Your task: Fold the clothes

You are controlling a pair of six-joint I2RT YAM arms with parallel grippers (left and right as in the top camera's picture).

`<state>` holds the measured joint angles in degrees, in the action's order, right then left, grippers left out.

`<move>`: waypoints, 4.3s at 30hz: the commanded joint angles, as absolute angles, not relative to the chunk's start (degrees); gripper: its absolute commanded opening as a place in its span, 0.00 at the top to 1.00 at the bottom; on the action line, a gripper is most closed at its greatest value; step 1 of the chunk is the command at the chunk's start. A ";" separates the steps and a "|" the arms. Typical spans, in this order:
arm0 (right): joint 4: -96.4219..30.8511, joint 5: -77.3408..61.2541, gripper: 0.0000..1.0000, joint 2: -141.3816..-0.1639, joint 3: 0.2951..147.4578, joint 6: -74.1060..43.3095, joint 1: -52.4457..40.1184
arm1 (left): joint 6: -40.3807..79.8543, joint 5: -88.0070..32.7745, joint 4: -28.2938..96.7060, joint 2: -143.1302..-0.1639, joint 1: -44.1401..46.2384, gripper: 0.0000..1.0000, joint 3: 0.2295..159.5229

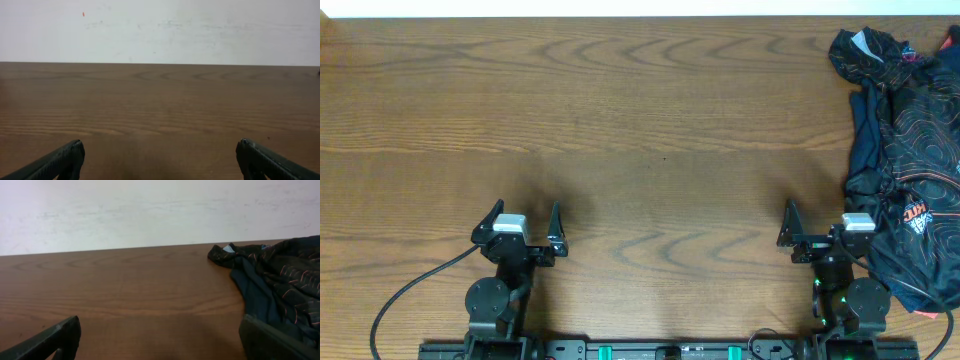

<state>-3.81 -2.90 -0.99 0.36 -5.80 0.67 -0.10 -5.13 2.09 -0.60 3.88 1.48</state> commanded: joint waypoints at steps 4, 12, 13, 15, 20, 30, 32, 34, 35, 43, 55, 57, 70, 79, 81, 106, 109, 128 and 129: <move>-4.03 -3.27 0.01 -0.75 0.32 -5.28 1.08 | -0.84 -5.08 3.53 -0.23 4.05 0.02 0.23; -4.03 -3.27 0.01 -0.75 0.32 -5.28 1.08 | -0.84 -5.08 3.53 -0.23 4.05 0.02 0.23; -4.03 -3.27 0.01 -0.75 0.32 -5.28 1.08 | -0.84 -5.08 3.53 -0.23 4.05 0.02 0.23; -4.03 -3.27 0.01 -0.75 0.32 -5.28 1.08 | -0.84 -5.08 3.53 -0.23 4.05 0.02 0.23; -4.03 -3.27 0.01 -0.75 0.32 -5.28 1.08 | -0.84 -5.08 3.53 -0.23 4.05 0.02 0.23; -4.03 -3.27 0.01 -0.75 0.32 -5.28 1.08 | -0.84 -5.08 3.53 -0.23 4.05 0.02 0.23; -4.03 -3.27 0.01 -0.75 0.32 -5.28 1.08 | -0.84 -5.08 3.53 -0.23 4.05 0.02 0.23; -4.03 -3.27 0.01 -0.75 0.32 -5.28 1.08 | -0.84 -5.08 3.53 -0.23 4.05 0.02 0.23; -4.05 -3.27 0.01 -0.75 0.32 -5.28 1.08 | -0.84 -5.08 3.53 -0.23 4.05 0.02 0.23; -4.03 -3.27 0.01 -0.75 0.32 -5.30 1.08 | -0.84 -5.08 3.53 -0.23 4.05 0.02 0.23; -4.05 -3.51 0.01 -0.75 0.32 -5.34 1.08 | -0.84 -5.08 3.53 -0.23 4.05 0.02 0.23; -4.05 -3.90 0.01 -0.82 0.32 -6.44 1.08 | -0.84 -5.08 3.53 -0.23 4.05 0.02 0.23; -13.32 -0.27 0.01 -3.36 8.29 -9.56 1.13 | 5.37 -9.02 7.55 -3.90 4.05 0.02 7.38; -25.06 7.68 0.01 -24.47 25.06 -9.19 1.13 | 11.94 -10.13 25.04 -22.48 4.05 0.02 29.52; -26.55 8.78 0.01 -30.04 28.12 -9.39 1.13 | 13.34 -10.96 30.79 -26.85 4.05 0.02 35.48; -38.89 23.81 0.01 -63.29 44.45 -16.71 5.87 | 13.93 -9.21 45.19 -50.81 4.05 0.02 46.85; -35.88 23.81 0.01 -66.96 44.45 -16.69 9.26 | 15.20 -9.23 44.93 -50.81 4.05 0.02 46.85; -26.09 23.49 0.35 -87.50 44.45 -12.80 14.61 | 15.18 -9.19 44.05 -50.81 4.05 0.02 46.85; -25.87 23.38 0.40 -87.79 44.45 -12.82 14.61 | 15.18 -9.21 44.03 -50.81 4.05 0.02 46.85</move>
